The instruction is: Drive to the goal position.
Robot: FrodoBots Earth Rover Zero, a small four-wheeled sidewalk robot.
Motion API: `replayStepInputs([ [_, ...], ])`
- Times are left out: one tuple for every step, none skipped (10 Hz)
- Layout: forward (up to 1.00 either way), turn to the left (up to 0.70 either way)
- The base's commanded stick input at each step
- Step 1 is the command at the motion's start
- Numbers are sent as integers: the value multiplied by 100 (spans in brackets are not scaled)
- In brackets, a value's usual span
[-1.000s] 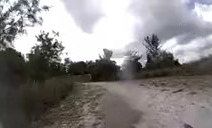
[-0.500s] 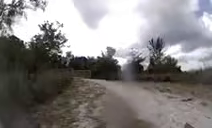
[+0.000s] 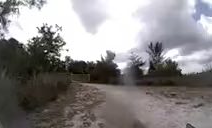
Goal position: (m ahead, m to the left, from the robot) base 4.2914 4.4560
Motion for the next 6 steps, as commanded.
replayStepInputs([
  [60, 0],
  [60, 0],
  [60, 0],
  [60, 0],
  [60, 0],
  [60, 0],
])
